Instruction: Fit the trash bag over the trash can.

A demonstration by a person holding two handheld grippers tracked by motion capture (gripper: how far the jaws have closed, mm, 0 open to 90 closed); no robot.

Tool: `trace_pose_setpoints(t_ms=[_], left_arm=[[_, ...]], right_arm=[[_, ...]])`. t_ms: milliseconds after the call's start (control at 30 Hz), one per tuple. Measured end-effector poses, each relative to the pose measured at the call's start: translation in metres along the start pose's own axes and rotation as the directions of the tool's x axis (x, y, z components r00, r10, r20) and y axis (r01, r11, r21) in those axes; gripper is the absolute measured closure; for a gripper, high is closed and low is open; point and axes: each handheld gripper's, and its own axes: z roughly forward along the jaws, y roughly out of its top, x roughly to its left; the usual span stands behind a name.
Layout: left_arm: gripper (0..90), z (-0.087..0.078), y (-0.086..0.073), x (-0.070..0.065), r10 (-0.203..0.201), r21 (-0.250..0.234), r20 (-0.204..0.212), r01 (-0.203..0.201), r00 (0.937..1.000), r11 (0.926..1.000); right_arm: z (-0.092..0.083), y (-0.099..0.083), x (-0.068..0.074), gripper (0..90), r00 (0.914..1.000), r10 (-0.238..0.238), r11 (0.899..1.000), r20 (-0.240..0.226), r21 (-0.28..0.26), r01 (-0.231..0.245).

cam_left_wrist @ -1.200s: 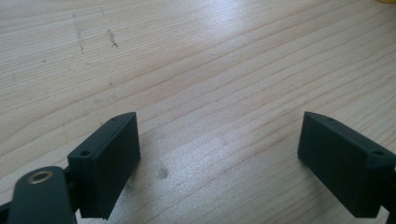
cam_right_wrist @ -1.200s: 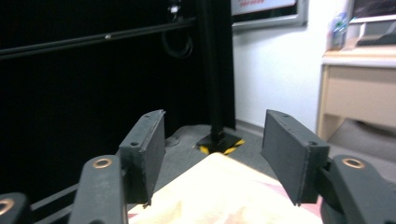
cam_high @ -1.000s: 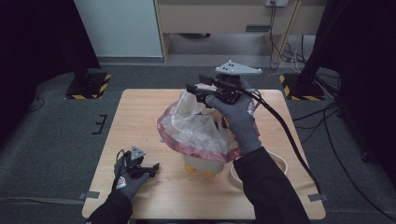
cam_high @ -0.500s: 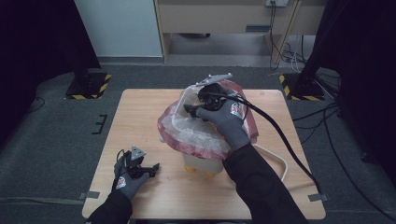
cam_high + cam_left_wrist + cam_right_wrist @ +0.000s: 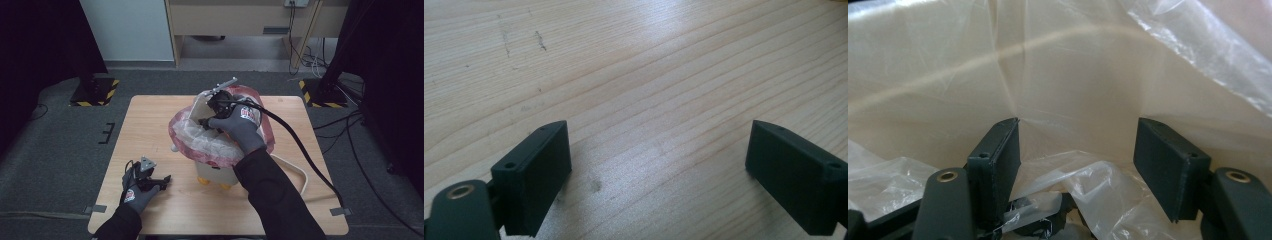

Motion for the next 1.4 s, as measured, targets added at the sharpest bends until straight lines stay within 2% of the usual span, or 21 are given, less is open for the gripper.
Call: trace_pose_setpoints(t_ms=[100, 267, 500, 667, 733, 800, 933, 1067, 1200, 1400], left_arm=[[10.1, 0.0, 0.0, 0.0, 0.0, 0.0, 0.0, 0.0, 1.0, 1.0], [9.9, 0.0, 0.0, 0.0, 0.001, 0.001, 0.002, -0.001, 1.0, 1.0], [9.3, 0.0, 0.0, 0.0, 0.002, 0.002, 0.004, -0.002, 1.0, 1.0], [9.2, 0.0, 0.0, 0.0, 0.002, 0.002, 0.004, -0.002, 1.0, 1.0], [9.1, 0.0, 0.0, 0.0, 0.002, 0.002, 0.004, -0.002, 1.0, 1.0], [9.0, 0.0, 0.0, 0.0, 0.003, 0.002, 0.005, -0.003, 1.0, 1.0], [9.0, 0.0, 0.0, 0.0, 0.002, 0.002, 0.005, -0.002, 1.0, 1.0], [8.9, 0.0, 0.0, 0.0, 0.003, 0.002, 0.005, -0.003, 1.0, 1.0], [8.9, 0.0, 0.0, 0.0, 0.003, 0.002, 0.005, -0.003, 1.0, 1.0], [8.8, 0.0, 0.0, 0.0, 0.005, 0.004, 0.005, -0.005, 1.0, 1.0]], right_arm=[[0.001, -0.001, 0.0, 34.9, 0.9999, -0.011, 1.0, 0.004, 0.013, 0.011], [0.008, -0.004, 0.003, 34.5, 0.9996, -0.019, 0.996, -0.022, 0.086, 0.02], [0.01, -0.005, 0.004, 35.3, 0.9997, -0.008, 0.995, -0.022, 0.096, 0.01], [0.008, -0.006, 0.002, 36.8, 0.9991, 0.02, 0.996, -0.036, 0.085, -0.017], [0.004, -0.006, 0.002, 37.8, 0.9988, 0.018, 0.998, -0.046, 0.057, -0.015], [-0.002, -0.005, 0.002, 39.2, 0.9988, -0.012, 1.0, -0.048, 0.017, 0.013], [-0.013, -0.004, -0.001, 39.4, 0.9981, -0.016, 0.997, -0.059, -0.07, 0.012], [-0.024, -0.001, -0.001, 39.4, 0.9972, 0.001, 0.988, -0.075, -0.151, -0.012], [-0.033, 0.001, 0.0, 39.7, 0.9981, 0.008, 0.979, -0.061, -0.203, -0.02], [-0.044, 0.003, 0.0, 42.2, 0.9983, 0.024, 0.959, -0.052, -0.281, -0.038]])
